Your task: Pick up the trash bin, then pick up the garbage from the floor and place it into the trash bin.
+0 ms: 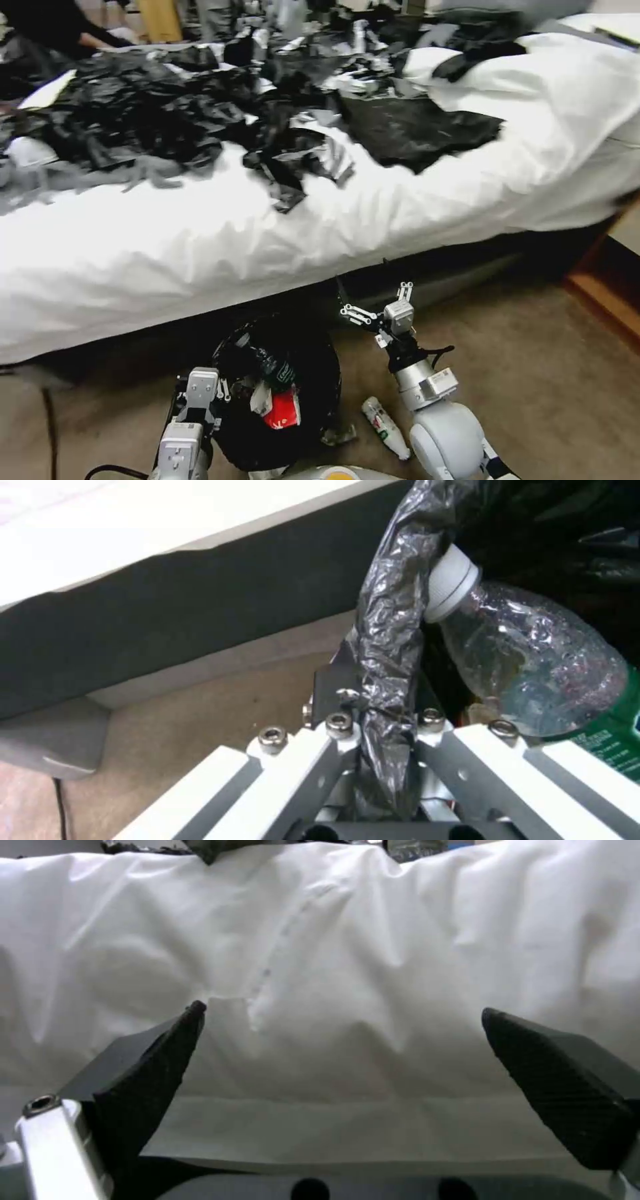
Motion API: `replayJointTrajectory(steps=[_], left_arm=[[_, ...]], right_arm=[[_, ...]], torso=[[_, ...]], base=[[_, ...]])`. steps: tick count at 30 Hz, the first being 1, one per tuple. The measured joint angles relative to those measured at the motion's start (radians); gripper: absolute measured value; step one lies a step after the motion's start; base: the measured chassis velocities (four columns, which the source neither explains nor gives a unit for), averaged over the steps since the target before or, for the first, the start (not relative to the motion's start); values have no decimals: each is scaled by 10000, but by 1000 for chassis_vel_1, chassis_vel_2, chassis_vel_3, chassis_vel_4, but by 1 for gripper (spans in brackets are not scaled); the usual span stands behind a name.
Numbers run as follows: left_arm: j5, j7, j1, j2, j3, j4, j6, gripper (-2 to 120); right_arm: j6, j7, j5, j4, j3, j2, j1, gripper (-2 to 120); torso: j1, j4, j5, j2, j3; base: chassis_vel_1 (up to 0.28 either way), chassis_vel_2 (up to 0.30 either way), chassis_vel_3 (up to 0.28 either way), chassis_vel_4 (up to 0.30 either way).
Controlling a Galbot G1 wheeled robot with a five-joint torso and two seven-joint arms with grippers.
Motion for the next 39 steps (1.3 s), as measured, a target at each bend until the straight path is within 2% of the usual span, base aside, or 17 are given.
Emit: replayJointTrajectory(steps=[3,17,24,27,28,31,39], left_arm=[[-22,-3,-4,1,-1,1,-6,0],[-51,-17,-14,-23,-62,-23,-34,0],[-117,-17,-20,-4,-113,-57,-34,0],[-146,-17,-30,6,-122,-57,-34,0],[-152,-17,-42,10,-124,-58,-34,0],[-161,-18,-65,18,-125,-57,-33,0],[-172,-18,-86,37,-136,-91,-5,0]], right_arm=[[-48,20,22,37,-1,-2,-23,100],[-50,-13,24,165,69,-25,-114,100],[-52,-35,23,178,68,-29,-76,100],[-54,-38,19,178,65,-31,-76,100],[-42,-39,18,177,72,-37,-75,100],[46,-39,12,147,103,-43,-62,100],[252,-46,-131,127,185,-70,-32,100]], torso=[[0,-6,-1,0,0],[1,-3,0,0,2],[1,-4,3,0,1],[0,-1,-8,0,0],[1,-2,9,0,1],[0,-3,-2,0,-1],[-2,-4,1,1,-2]], base=[[0,0,0,0],[25,-29,-32,22],[202,-190,-195,181],[243,-229,-245,242],[283,-252,-249,243],[271,-268,-258,272],[172,-174,-163,160]])
